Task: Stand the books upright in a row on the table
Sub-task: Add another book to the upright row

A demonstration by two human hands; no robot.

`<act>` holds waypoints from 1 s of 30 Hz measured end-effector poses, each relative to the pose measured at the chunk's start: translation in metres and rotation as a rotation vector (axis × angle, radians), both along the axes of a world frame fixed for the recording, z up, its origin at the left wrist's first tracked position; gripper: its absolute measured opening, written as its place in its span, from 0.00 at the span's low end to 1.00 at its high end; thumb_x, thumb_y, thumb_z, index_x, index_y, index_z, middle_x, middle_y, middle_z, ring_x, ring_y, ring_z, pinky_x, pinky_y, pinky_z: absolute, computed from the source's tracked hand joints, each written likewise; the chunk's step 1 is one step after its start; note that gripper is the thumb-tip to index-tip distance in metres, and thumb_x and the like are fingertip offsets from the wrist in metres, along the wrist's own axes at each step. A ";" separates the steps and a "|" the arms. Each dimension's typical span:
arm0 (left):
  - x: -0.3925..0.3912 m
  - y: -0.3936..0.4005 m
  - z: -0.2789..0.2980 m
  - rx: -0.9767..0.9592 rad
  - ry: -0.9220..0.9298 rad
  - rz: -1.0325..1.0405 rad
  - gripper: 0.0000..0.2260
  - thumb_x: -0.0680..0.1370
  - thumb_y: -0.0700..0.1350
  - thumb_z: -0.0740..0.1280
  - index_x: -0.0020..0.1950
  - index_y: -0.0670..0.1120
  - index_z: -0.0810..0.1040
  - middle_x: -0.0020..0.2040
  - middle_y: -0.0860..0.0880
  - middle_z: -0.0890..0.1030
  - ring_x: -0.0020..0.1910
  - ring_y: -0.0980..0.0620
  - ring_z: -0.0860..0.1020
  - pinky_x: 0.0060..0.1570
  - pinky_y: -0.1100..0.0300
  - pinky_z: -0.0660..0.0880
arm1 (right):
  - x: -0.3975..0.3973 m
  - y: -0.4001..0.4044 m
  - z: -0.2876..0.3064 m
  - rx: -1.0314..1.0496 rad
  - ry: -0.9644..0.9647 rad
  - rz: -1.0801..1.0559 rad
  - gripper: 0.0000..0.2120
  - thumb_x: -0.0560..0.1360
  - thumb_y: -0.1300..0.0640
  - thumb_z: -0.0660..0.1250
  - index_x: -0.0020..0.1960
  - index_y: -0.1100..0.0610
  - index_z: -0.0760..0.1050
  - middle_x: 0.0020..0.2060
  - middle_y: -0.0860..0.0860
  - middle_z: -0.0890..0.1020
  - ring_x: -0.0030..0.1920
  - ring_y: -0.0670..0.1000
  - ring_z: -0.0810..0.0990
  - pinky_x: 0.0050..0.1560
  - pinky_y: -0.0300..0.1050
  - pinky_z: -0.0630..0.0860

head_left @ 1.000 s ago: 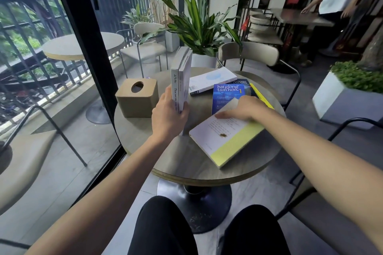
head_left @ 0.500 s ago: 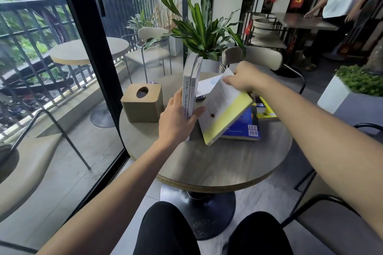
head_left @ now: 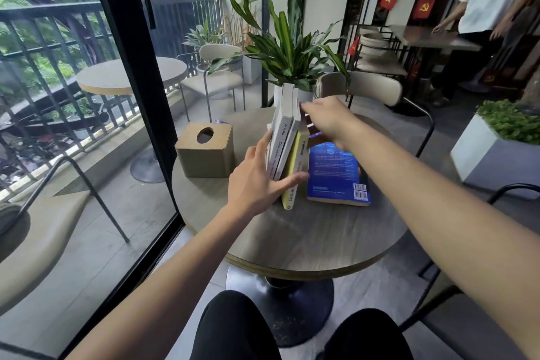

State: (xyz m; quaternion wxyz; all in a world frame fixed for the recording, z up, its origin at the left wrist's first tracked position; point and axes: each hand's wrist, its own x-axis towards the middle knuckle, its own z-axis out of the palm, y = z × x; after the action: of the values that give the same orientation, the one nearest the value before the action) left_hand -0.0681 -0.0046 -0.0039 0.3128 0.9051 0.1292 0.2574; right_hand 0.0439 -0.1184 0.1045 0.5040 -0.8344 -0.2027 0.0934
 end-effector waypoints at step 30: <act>0.023 -0.009 -0.019 -0.085 -0.120 0.158 0.41 0.71 0.55 0.74 0.78 0.55 0.56 0.65 0.49 0.74 0.57 0.44 0.78 0.49 0.47 0.78 | 0.047 -0.076 -0.089 -0.914 -0.252 -0.091 0.47 0.67 0.23 0.58 0.79 0.43 0.50 0.78 0.58 0.52 0.77 0.61 0.52 0.71 0.62 0.58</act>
State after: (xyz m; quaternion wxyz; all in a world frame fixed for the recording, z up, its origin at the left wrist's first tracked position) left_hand -0.0446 -0.0140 -0.0231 0.3367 0.8609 0.1920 0.3295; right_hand 0.0906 -0.1943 0.0155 0.0606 -0.9834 -0.1638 0.0488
